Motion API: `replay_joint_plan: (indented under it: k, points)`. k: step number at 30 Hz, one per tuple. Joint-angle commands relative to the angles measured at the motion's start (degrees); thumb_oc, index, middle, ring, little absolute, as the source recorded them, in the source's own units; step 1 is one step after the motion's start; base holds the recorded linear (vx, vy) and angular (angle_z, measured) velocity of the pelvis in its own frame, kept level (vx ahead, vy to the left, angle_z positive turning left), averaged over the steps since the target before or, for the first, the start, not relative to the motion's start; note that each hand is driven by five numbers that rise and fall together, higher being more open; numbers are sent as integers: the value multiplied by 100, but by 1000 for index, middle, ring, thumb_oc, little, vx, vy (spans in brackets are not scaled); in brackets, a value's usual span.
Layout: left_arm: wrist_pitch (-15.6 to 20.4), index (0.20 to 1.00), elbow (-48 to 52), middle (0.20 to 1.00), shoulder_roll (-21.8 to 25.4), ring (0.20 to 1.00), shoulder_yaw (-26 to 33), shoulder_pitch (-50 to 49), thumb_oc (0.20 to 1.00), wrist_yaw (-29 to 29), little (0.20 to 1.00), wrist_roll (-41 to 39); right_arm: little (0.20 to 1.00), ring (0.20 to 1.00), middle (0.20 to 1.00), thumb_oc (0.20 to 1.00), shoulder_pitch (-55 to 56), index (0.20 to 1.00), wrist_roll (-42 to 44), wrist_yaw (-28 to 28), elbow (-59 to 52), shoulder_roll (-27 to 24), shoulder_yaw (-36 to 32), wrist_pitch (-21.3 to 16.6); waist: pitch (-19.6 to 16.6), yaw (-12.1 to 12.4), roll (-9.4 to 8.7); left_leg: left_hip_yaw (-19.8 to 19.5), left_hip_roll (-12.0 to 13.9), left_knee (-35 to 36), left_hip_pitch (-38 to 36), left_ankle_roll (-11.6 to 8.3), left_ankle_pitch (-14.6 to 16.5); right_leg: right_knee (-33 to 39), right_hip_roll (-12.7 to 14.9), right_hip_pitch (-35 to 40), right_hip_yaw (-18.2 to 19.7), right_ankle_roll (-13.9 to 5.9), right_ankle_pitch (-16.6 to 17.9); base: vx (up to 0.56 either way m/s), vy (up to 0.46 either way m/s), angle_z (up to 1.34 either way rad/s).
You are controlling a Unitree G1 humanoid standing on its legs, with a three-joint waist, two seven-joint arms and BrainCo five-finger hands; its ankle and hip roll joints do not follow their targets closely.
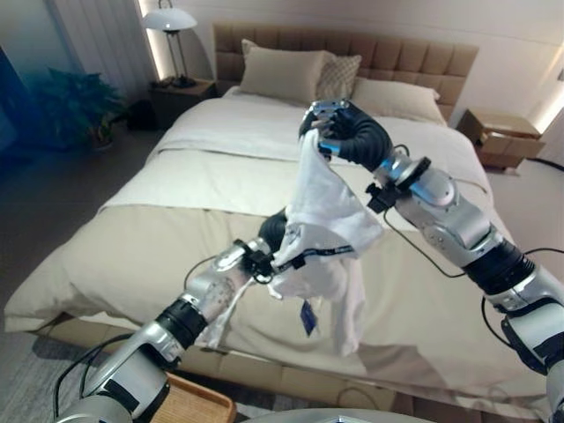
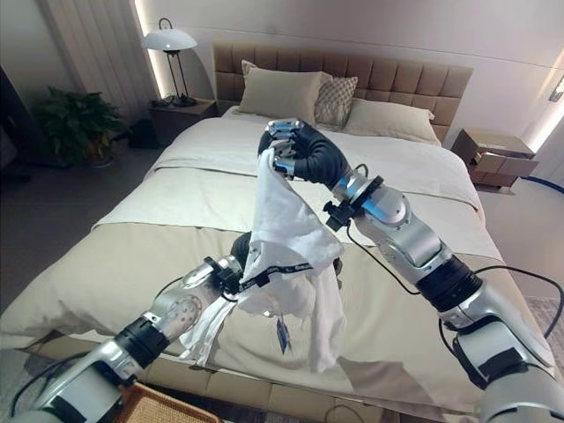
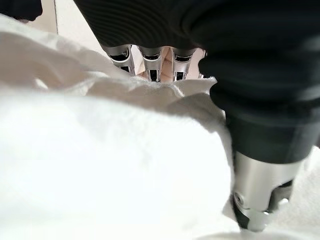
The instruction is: Pick up clothes into the bucket
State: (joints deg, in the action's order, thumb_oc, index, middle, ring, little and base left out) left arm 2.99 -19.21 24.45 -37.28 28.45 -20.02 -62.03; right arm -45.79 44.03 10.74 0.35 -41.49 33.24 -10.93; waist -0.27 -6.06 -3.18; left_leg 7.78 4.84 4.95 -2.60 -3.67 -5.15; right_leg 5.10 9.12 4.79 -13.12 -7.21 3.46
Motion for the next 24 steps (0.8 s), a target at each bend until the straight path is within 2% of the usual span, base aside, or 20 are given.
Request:
replay_joint_plan:
  k: [1,11,16,18,19,20,21,22,23,24]
  points:
    - [105,200,-299,200,-108,200,-22,202,200,-217,200,-146,200,200,200,200,-777,200,108,-37,116,114,-88,-449,-185,94,-194,-51,289,-622,185,-170,483,-236,431,-166,-90,-445,232,0,0,0]
    - [257,200,-355,200,-403,200,434,-119,200,-164,200,-144,200,200,200,200,-559,200,29,8,35,167,-369,-421,-176,138,-227,-72,258,-663,213,-141,511,-239,454,-161,-103,-440,225,0,0,0]
    - [469,200,-349,200,-425,200,683,-359,200,122,200,15,200,200,200,200,-369,200,-32,-17,-48,97,-534,-397,-136,197,-220,-100,242,-690,247,-128,506,-250,460,-151,-124,-425,223,0,0,0]
    - [581,200,-239,200,-357,200,776,-482,200,290,200,143,200,200,200,200,-222,200,-77,-73,-86,38,-637,-391,-113,224,-214,-120,238,-705,258,-127,503,-252,466,-135,-151,-421,224,0,0,0]
    - [664,200,-99,200,-246,200,821,-545,200,395,200,308,200,200,200,200,-107,200,-81,-100,-116,10,-730,-382,-97,245,-209,-136,234,-717,265,-121,505,-254,469,-126,-160,-415,225,0,0,0]
    - [804,200,281,200,102,200,948,-717,200,541,200,758,200,200,200,200,125,200,-122,-149,-123,-43,-931,-370,-69,299,-191,-153,229,-732,284,-116,506,-258,473,-115,-190,-413,224,-5,2,3]
    - [799,200,293,200,109,200,946,-727,200,548,200,762,200,200,200,200,135,200,-124,-150,-129,-39,-937,-368,-72,298,-197,-154,229,-733,283,-116,508,-257,474,-113,-191,-413,224,0,0,0]
    - [860,200,610,200,349,200,1187,-976,200,634,200,963,407,407,407,407,340,407,-210,-199,-145,-59,-1131,-381,-50,346,-185,-171,217,-746,296,-109,508,-261,476,-101,-211,-411,214,0,0,0]
    - [902,200,763,200,442,200,1410,-1154,200,677,200,1058,799,799,799,799,460,799,-254,-220,-153,-43,-1251,-375,-39,376,-183,-175,213,-746,299,-106,507,-259,479,-95,-219,-412,211,0,0,0]
    - [897,200,776,200,448,200,1414,-1167,200,682,200,1061,956,956,956,956,468,956,-256,-221,-159,-38,-1252,-372,-43,372,-186,-175,213,-746,297,-106,507,-258,479,-93,-219,-412,211,4,0,6]
